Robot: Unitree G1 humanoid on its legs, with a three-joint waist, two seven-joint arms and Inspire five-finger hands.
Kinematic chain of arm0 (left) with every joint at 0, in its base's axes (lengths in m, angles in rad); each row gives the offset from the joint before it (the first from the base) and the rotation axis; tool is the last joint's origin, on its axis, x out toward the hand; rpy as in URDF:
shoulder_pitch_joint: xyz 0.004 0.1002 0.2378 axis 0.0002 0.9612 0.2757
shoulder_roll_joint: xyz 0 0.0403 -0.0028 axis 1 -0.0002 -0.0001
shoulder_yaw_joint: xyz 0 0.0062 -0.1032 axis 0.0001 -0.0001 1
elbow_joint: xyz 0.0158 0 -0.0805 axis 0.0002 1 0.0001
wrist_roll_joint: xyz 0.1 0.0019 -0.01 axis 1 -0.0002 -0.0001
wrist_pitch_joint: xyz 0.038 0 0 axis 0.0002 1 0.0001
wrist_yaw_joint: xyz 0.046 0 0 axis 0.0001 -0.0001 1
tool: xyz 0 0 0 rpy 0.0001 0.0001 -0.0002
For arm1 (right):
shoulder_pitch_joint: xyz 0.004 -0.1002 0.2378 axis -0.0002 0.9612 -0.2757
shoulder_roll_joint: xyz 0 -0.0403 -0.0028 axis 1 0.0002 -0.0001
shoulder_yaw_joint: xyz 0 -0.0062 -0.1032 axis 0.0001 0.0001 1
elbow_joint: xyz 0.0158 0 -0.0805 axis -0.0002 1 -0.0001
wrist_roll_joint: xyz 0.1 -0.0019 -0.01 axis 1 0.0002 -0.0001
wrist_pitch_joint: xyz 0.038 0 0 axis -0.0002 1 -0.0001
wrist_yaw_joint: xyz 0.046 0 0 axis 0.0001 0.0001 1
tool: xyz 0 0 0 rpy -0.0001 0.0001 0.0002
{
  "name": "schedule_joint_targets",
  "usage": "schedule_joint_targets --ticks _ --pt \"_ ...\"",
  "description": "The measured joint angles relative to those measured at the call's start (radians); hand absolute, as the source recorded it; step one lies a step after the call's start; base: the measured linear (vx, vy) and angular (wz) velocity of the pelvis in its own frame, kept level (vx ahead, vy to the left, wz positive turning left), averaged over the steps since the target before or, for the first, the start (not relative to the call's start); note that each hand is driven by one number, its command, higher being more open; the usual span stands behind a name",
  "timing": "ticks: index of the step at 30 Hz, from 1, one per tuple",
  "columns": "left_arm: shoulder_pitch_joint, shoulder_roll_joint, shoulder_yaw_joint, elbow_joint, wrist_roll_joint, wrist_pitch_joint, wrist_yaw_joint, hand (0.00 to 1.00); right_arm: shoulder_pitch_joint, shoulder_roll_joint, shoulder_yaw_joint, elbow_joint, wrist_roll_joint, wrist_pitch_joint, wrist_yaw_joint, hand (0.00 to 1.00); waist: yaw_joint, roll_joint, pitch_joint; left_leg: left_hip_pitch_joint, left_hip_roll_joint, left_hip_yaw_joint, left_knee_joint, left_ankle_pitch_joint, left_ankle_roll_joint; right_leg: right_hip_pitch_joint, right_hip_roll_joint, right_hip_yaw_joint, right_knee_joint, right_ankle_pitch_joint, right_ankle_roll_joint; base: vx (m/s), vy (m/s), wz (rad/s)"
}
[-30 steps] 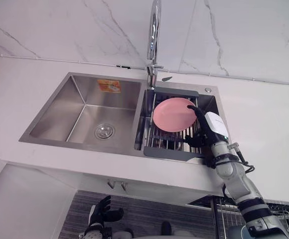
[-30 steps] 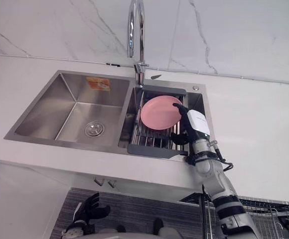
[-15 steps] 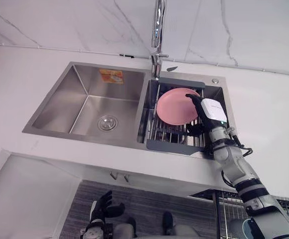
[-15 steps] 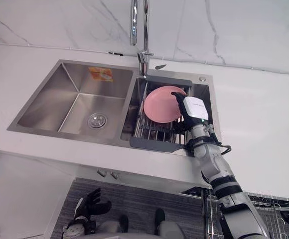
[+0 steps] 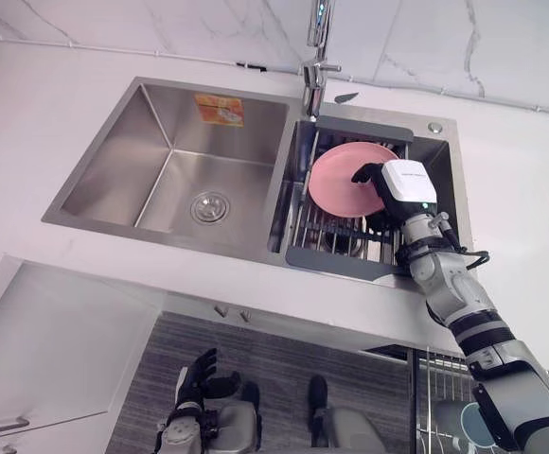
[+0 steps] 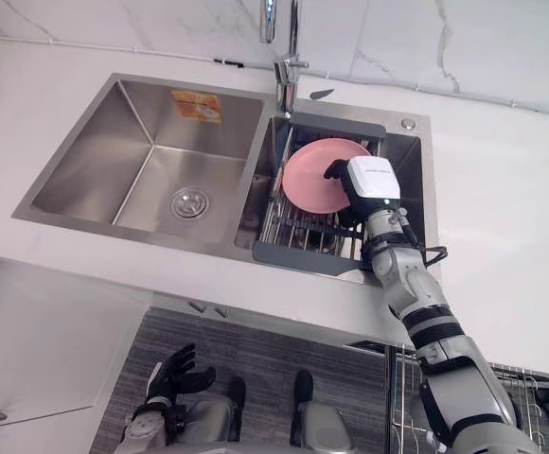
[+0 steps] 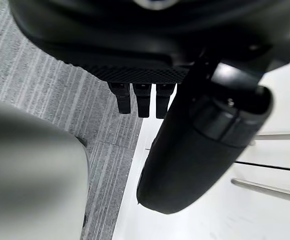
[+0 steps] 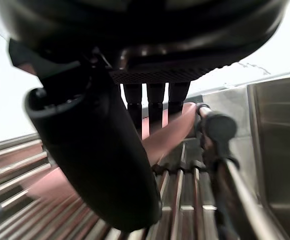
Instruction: Walk over to the sink, pick up the cup, carry it to the dishwasher, place the cup inside the dishwasher, then close the dishwasher door
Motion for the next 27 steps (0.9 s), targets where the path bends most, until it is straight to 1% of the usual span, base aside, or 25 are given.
schedule_joint_targets --ticks 6,8,15,20,23,27 --pt "-0.006 0.007 -0.016 0.001 -0.008 0.0 0.0 0.9 -0.005 -0.011 -0.003 -0.013 0.009 -0.03 -0.017 0.3 -0.001 0.0 0.009 -0.01 0.0 -0.001 0.007 0.0 -0.001 -0.01 0.0 -0.001 0.007 0.0 -0.001 0.0 -0.001 0.01" --pt "-0.008 0.008 -0.019 -0.003 -0.008 -0.002 0.0 0.9 -0.005 -0.011 -0.011 -0.018 0.013 -0.035 -0.021 0.3 -0.001 0.0 0.018 -0.01 0.0 -0.001 0.008 0.0 -0.001 -0.01 0.0 0.0 0.009 0.0 -0.001 0.0 0.0 0.0" --pt "-0.009 0.008 -0.019 -0.004 -0.007 -0.003 -0.002 0.9 0.033 -0.014 -0.03 -0.075 0.016 -0.043 -0.02 0.3 0.0 -0.001 0.019 -0.008 0.0 -0.001 0.003 0.0 -0.001 -0.011 -0.001 0.0 0.01 0.0 0.0 0.0 0.0 0.0" --pt "-0.009 0.008 -0.019 -0.006 -0.007 -0.003 -0.004 0.9 0.065 -0.043 -0.026 -0.125 -0.002 -0.056 -0.017 0.3 0.001 -0.003 0.019 0.0 0.0 0.0 -0.002 0.0 -0.001 -0.01 -0.002 0.001 0.01 0.001 0.0 0.0 0.0 0.0" --pt "-0.008 0.008 -0.019 -0.005 -0.006 -0.002 -0.006 0.9 0.072 -0.072 0.005 -0.144 -0.035 -0.067 -0.016 0.3 0.001 -0.005 0.018 0.011 0.0 0.002 -0.011 0.001 0.0 -0.006 -0.002 0.004 0.01 0.001 0.0 0.0 0.0 0.0" --pt "-0.008 0.011 -0.018 -0.003 -0.006 -0.002 -0.018 0.9 0.109 -0.101 0.032 -0.212 -0.073 -0.088 -0.016 0.3 0.001 -0.013 0.014 0.02 0.0 0.003 -0.02 0.001 0.0 -0.002 -0.002 0.006 0.01 0.001 0.0 0.0 0.0 0.0"
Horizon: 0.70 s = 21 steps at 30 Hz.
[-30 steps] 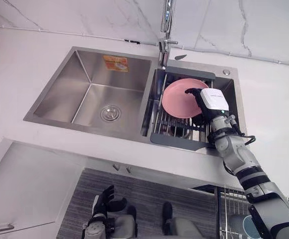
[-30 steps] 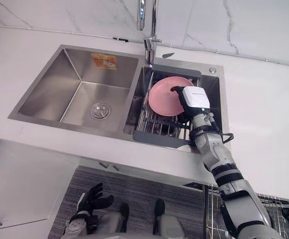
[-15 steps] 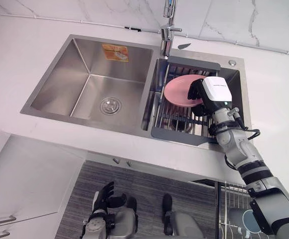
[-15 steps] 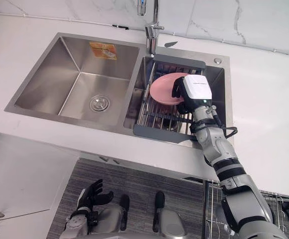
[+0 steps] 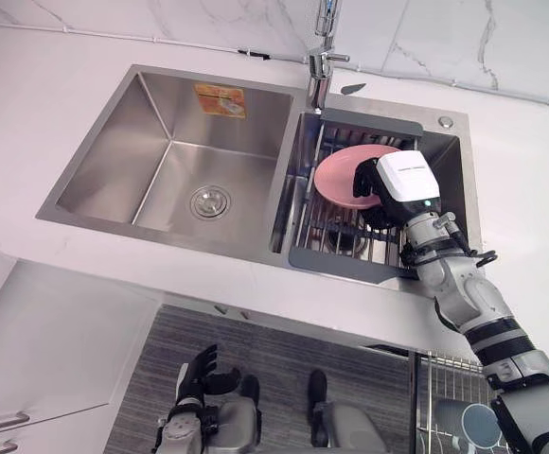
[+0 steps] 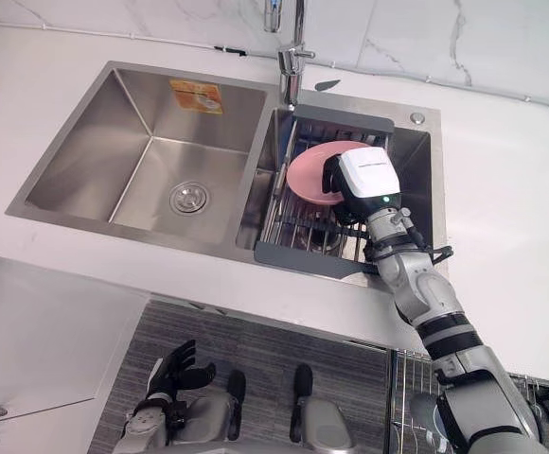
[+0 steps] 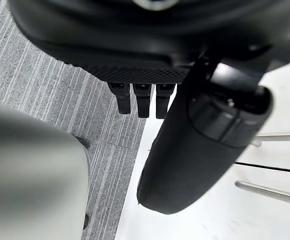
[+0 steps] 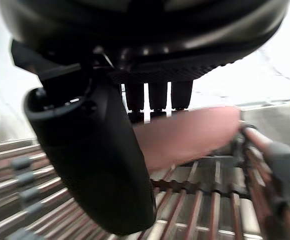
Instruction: Walk over to the sink, pick up the cup, carry it to the dishwasher, place the cup inside the dishwasher, then close the dishwasher door
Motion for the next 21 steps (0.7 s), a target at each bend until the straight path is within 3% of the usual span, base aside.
schedule_joint_targets --ticks 8,21 --pt "0.005 0.021 0.002 0.007 0.003 0.003 -0.01 0.9 0.052 -0.032 0.018 -0.065 -0.03 -0.03 -0.001 0.3 -0.002 -0.043 -0.026 0.025 -0.002 0.011 -0.018 0.004 0.001 0.019 -0.001 0.015 -0.016 0.002 0.002 0.0 -0.001 -0.02" --pt "0.026 0.02 0.007 0.033 0.022 0.01 -0.01 0.9 0.204 -0.035 -0.023 -0.227 -0.024 -0.041 -0.022 0.3 -0.025 -0.047 -0.083 0.069 -0.003 0.021 -0.053 0.009 0.003 0.053 -0.002 0.026 -0.038 0.004 0.005 0.0 -0.001 -0.01"
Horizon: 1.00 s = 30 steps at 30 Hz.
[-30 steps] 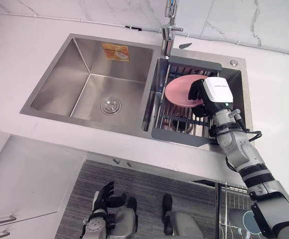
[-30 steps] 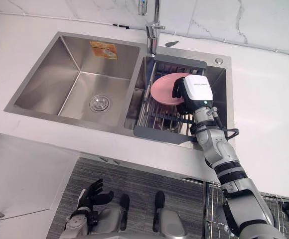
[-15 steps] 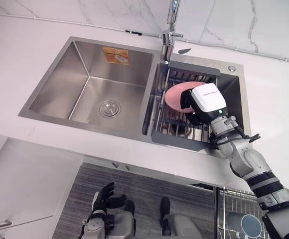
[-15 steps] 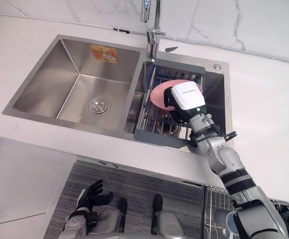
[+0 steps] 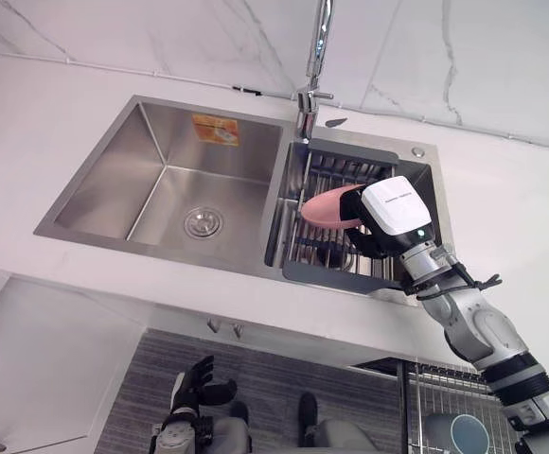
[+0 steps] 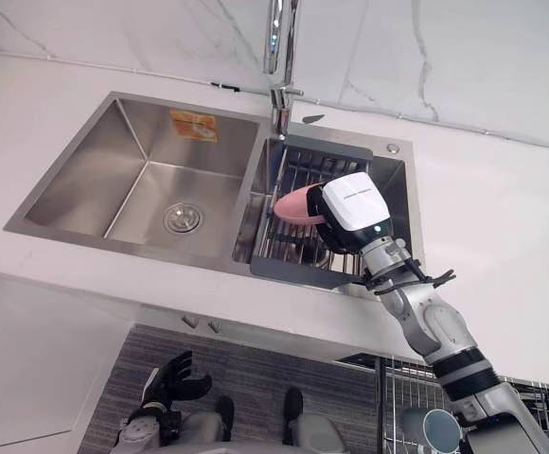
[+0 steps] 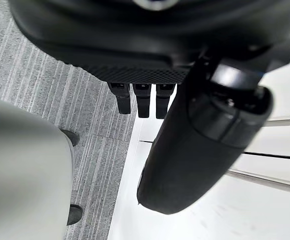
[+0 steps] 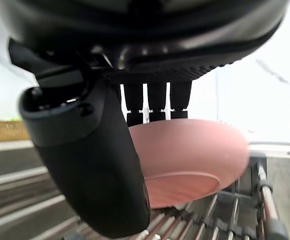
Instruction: Walk over to the sink, pick up the cup, carry it to the dishwasher, place the cup inside the dishwasher, then close the dishwasher door
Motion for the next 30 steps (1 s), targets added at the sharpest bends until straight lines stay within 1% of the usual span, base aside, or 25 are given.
schedule_joint_targets --ticks 3,7,13,15,18,25,30 --pt "0.0 -0.001 0.0 0.003 0.003 0.0 0.0 0.9 0.017 0.008 -0.027 -0.03 0.006 -0.011 -0.003 0.3 0.001 0.0 -0.004 0.014 0.0 0.011 -0.014 0.006 0.001 0.003 0.0 0.011 0.0 0.0 0.0 -0.01 -0.004 -0.09" --pt "0.0 -0.003 0.001 0.015 0.011 0.001 0.0 0.9 0.027 0.047 -0.09 -0.063 0.038 -0.016 -0.006 0.3 0.0 0.002 -0.017 0.026 0.0 0.019 -0.026 0.009 0.005 0.007 0.001 0.019 0.0 0.0 0.0 -0.01 -0.006 -0.06" --pt "0.0 -0.003 0.004 0.027 0.016 0.001 0.0 0.9 0.03 0.058 -0.131 -0.133 0.039 -0.018 -0.026 0.3 0.0 0.001 -0.028 0.043 0.0 0.021 -0.029 0.009 0.006 0.022 0.001 0.022 -0.001 0.0 0.0 0.0 0.0 0.0" --pt "0.0 -0.003 0.005 0.028 0.016 0.001 0.0 0.9 0.037 0.079 -0.143 -0.152 0.039 -0.019 -0.031 0.3 0.0 0.001 -0.029 0.052 0.0 0.021 -0.03 0.01 0.006 0.03 0.002 0.022 -0.001 0.0 0.0 -0.02 -0.003 0.0" --pt "0.001 -0.006 0.012 0.039 0.017 0.003 0.001 0.9 0.073 0.101 -0.152 -0.173 0.039 -0.019 -0.036 0.3 0.001 0.002 -0.048 0.058 0.0 0.022 -0.036 0.011 0.007 0.033 0.001 0.024 -0.001 0.0 0.0 0.0 0.001 -0.01" --pt "0.005 -0.006 0.014 0.042 0.02 0.005 0.003 0.9 0.164 0.173 -0.21 -0.257 0.039 -0.017 -0.039 0.3 -0.002 0.003 -0.052 0.09 0.001 0.044 -0.044 0.011 0.008 0.051 0.003 0.048 0.001 0.0 0.0 -0.02 0.01 -0.08" --pt "0.005 -0.006 0.015 0.044 0.021 0.008 0.006 0.9 0.2 0.211 -0.226 -0.321 0.048 -0.019 -0.048 0.3 -0.012 0.004 -0.053 0.097 0.001 0.054 -0.047 0.012 0.009 0.051 0.003 0.059 0.003 0.0 0.0 -0.02 0.007 -0.07"
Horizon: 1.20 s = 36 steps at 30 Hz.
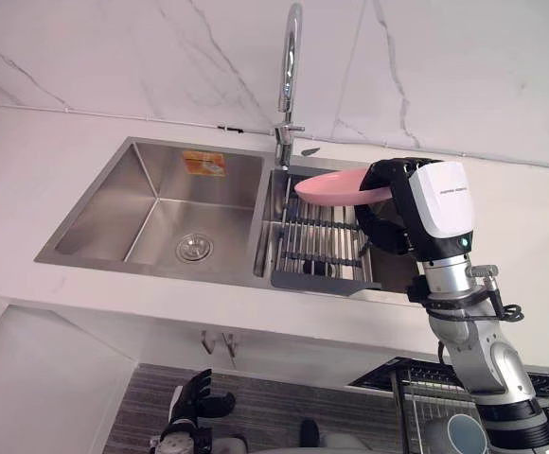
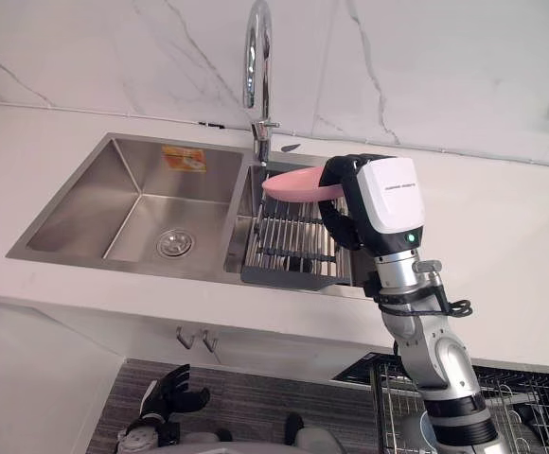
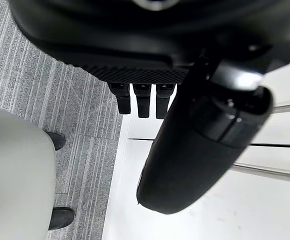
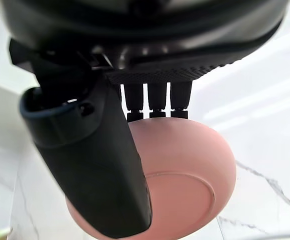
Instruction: Walk over to the sink, pick up the cup, carry it to the dishwasher, place the cup inside the dishwasher, then close the dishwasher door
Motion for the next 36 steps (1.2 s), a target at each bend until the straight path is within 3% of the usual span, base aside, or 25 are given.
schedule_joint_targets --ticks 11,16,24,25,26,28,31,33,34,36 --pt "0.0 0.001 -0.001 0.006 0.025 0.003 0.0 0.9 0.109 0.07 -0.034 -0.114 0.03 -0.007 -0.003 0.3 -0.019 0.003 -0.003 0.006 0.003 0.023 -0.009 -0.002 0.0 -0.005 0.004 0.022 -0.001 0.0 0.0 -0.01 0.005 -0.06" --pt "0.0 -0.004 -0.003 0.018 0.025 0.004 0.0 0.9 0.114 0.07 -0.036 -0.162 0.03 -0.013 -0.018 0.3 -0.032 0.017 -0.013 -0.034 0.014 0.049 0.051 -0.034 -0.001 -0.044 0.02 0.069 0.004 0.01 0.0 0.01 0.0 -0.29" --pt "-0.001 -0.007 -0.003 0.001 0.024 -0.006 0.002 0.9 0.111 0.073 -0.043 -0.162 0.024 0.018 -0.02 0.3 -0.03 0.015 0.022 -0.057 0.013 0.198 0.163 -0.084 0.019 -0.181 0.068 0.288 0.144 0.023 0.022 -0.06 0.044 -0.91" --pt "-0.002 -0.003 -0.003 -0.001 0.023 -0.008 0.002 0.9 0.112 0.075 -0.044 -0.161 0.024 0.03 -0.02 0.3 -0.041 0.012 0.035 -0.059 0.013 0.212 0.183 -0.091 0.025 -0.187 0.067 0.287 0.154 0.025 0.025 -0.18 0.028 -0.71" --pt "-0.003 -0.003 -0.001 0.001 0.015 -0.008 0.001 0.9 0.114 0.083 -0.048 -0.162 0.017 0.044 -0.02 0.3 -0.046 0.012 0.042 -0.066 0.023 0.252 0.184 -0.099 0.04 -0.208 0.052 0.216 0.191 -0.003 0.005 -0.2 0.014 -0.54" --pt "-0.019 -0.003 0.006 0.017 0.012 -0.005 0.003 0.9 0.116 0.088 -0.048 -0.162 0.009 0.047 -0.02 0.3 -0.045 0.014 0.048 -0.061 0.027 0.277 0.173 -0.104 0.044 -0.247 0.004 0.073 0.373 -0.097 -0.034 -0.16 -0.003 -0.32" --pt "-0.031 -0.003 0.004 0.022 -0.002 0.002 0.01 0.9 0.125 0.092 -0.047 -0.163 -0.018 0.027 -0.02 0.3 -0.027 0.011 0.046 -0.058 0.048 0.319 0.175 -0.105 0.034 -0.193 -0.073 -0.041 0.463 -0.213 -0.016 -0.1 -0.083 -0.45" --pt "-0.034 0.01 0.004 0.026 -0.001 0.003 0.013 0.9 0.153 0.096 -0.049 -0.168 -0.031 0.014 -0.02 0.3 -0.028 -0.002 0.036 -0.085 0.062 0.327 0.194 -0.113 0.013 -0.134 -0.067 -0.033 0.316 -0.231 0.014 0.0 -0.235 -0.36" --pt "-0.027 0.0 0.004 0.026 -0.002 0.01 0.015 0.9 0.186 0.105 -0.054 -0.165 -0.033 0.019 -0.019 0.3 -0.036 0.013 0.03 -0.092 0.087 0.32 0.194 -0.099 -0.009 -0.116 -0.029 -0.032 0.254 -0.194 -0.001 0.03 -0.208 -0.27" --pt "-0.024 0.0 -0.001 0.025 0.001 0.011 0.014 0.9 0.247 0.112 -0.071 -0.164 -0.033 0.035 -0.018 0.3 -0.036 0.014 0.019 -0.087 0.114 0.332 0.176 -0.085 -0.03 -0.104 0.005 -0.019 0.211 -0.166 -0.018 0.07 -0.154 -0.32"
